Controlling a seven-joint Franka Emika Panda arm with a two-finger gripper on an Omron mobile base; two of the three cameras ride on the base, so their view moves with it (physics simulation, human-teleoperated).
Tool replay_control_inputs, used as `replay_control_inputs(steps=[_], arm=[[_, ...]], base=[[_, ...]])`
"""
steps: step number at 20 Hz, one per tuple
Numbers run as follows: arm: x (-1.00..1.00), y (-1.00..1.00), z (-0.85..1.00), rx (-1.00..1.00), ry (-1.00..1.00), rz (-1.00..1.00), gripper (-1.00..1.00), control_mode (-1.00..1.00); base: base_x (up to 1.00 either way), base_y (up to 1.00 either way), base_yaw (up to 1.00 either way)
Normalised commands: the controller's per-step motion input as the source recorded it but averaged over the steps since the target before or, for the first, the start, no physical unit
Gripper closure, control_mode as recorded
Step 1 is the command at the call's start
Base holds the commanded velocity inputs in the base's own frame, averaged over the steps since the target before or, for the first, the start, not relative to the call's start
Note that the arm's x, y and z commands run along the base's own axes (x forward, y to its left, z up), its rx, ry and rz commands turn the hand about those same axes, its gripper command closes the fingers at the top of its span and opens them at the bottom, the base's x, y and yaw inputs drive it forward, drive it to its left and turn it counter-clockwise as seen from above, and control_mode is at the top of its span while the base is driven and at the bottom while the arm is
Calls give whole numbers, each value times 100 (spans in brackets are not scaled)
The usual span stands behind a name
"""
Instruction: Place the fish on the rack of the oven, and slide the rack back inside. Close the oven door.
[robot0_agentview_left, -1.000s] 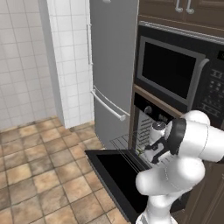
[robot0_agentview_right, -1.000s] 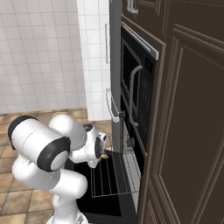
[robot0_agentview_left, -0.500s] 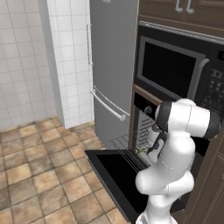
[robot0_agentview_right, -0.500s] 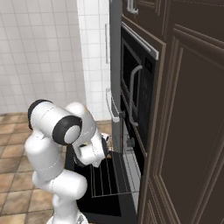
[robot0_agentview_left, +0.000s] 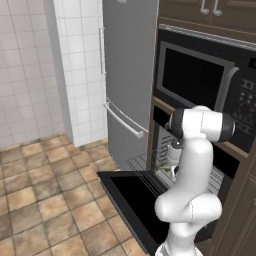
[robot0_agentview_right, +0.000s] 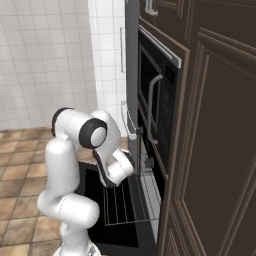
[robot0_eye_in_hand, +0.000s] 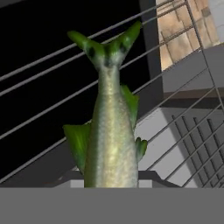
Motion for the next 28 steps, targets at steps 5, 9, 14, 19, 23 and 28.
replay_control_inputs(steps=[5,9,14,19,23,28], arm=[[26,2,-61,-4,-11,0,100,-100],[7,9,-75,-7,-13,0,100,-100],[1,7,-78,-7,-15,0,100,-100],[-3,12,-90,-8,-20,0,100,-100],[-30,3,-98,-7,-19,0,100,-100],[-42,0,-93,-3,-14,0,100,-100]], base=[[0,0,0],[0,0,0],[0,0,0],[0,0,0],[0,0,0],[0,0,0]])
